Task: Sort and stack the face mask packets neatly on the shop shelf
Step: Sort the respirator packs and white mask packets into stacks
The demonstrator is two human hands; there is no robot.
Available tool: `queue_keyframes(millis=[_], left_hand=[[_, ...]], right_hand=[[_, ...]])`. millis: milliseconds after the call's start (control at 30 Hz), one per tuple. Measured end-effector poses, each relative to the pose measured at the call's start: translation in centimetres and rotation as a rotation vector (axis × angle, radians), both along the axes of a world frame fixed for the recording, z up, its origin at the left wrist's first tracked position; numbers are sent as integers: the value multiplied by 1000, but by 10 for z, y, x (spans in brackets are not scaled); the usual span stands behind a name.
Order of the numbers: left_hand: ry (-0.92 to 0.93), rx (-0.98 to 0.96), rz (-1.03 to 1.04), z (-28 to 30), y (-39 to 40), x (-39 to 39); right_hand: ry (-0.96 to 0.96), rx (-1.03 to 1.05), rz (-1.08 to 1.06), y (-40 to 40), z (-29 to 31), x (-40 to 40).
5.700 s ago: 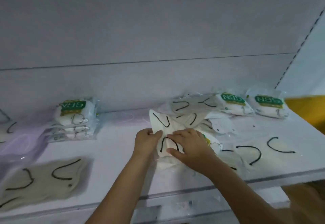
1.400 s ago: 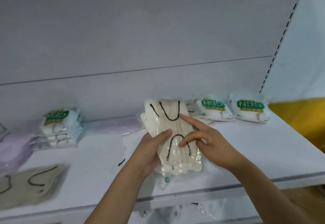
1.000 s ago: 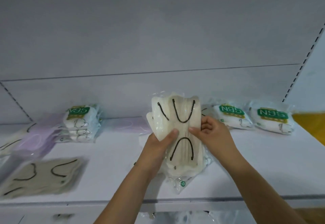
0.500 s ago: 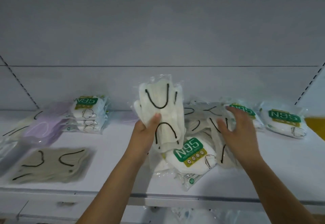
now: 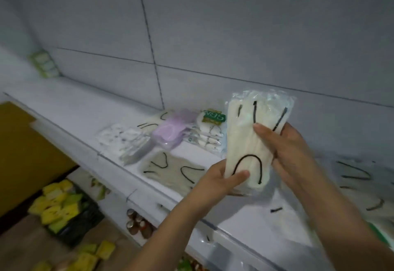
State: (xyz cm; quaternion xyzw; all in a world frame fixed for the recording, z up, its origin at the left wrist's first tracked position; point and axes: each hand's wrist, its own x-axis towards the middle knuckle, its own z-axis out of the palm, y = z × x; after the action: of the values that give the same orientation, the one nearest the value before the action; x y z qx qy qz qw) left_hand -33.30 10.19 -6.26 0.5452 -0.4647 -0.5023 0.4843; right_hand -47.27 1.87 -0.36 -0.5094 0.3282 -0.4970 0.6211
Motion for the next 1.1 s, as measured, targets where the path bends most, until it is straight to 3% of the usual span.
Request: queue_keyframes(millis=[200, 367, 500, 667, 800, 867, 967, 1033, 1100], left_hand=[[-71, 6, 197, 15, 16, 136], [-26, -42, 327, 26, -5, 246], [-111, -70, 323, 39, -48, 330], [-208, 25, 267, 31, -117, 409], [-300, 200, 189, -5, -165, 430], [-435, 318, 104, -18, -182, 431], [-912, 444, -88, -14, -189, 422], [-1177, 398, -48, -3, -187, 407], [-1174, 199, 11, 13, -182, 380]], right_hand=[[21, 66, 151, -15, 0, 137], [0, 186, 54, -44, 2, 255], [53, 224, -4, -79, 4, 333], [223, 254, -33, -116, -7, 368], [420, 199, -191, -133, -21, 364], [527, 139, -231, -137, -26, 357], [665, 27, -279, -138, -27, 344], [712, -58, -323, -138, -21, 332], [758, -129, -369, -133, -11, 320]])
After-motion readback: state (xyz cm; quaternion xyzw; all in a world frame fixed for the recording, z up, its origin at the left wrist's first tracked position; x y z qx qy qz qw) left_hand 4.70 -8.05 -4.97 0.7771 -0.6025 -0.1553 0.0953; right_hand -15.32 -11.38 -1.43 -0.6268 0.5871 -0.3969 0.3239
